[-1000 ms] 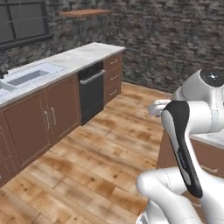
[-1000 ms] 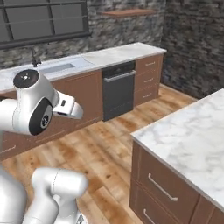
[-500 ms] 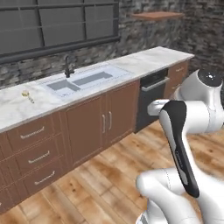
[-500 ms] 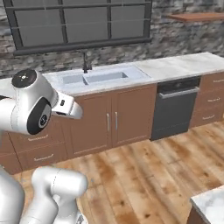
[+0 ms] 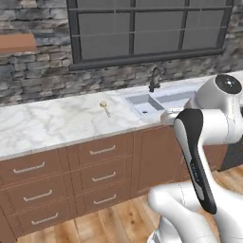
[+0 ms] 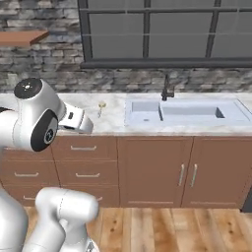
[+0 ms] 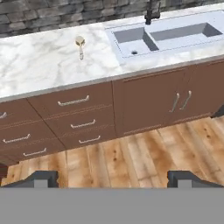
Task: Grab the spray bottle from the cabinet, then place it next to the cutting board for sanitizing. Then grab the dish brush from the countertop next to the sink and place it next to the cutting board.
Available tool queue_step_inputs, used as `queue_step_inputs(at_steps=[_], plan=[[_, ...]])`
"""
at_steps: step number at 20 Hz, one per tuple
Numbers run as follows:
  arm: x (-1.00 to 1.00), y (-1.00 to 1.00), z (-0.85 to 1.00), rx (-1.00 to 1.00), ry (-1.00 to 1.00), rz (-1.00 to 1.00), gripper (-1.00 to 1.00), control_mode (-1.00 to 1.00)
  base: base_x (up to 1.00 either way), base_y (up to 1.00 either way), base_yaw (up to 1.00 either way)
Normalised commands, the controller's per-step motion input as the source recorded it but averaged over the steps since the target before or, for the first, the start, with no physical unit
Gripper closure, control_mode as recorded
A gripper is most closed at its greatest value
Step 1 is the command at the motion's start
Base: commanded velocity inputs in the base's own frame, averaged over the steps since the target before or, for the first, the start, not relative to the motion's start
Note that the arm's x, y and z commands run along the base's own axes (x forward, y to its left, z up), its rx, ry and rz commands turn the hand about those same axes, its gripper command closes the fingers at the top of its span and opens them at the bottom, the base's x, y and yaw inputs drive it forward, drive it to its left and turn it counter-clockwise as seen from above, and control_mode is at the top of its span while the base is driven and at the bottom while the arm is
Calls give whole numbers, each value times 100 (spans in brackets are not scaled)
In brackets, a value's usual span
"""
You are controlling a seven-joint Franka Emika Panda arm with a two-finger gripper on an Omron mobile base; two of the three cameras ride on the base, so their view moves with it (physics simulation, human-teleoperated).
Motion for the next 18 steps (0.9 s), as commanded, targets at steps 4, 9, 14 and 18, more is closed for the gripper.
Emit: queue_step_inputs(at_steps=[4,9,14,18], plan=[[0,0,0,0,0,0,-100,100,100,0,52],[0,0,0,0,0,0,-100,100,91,-9,30],[0,0,0,0,0,0,-100,100,69,-22,5],[0,0,0,0,0,0,-100,100,80,-6,-16]])
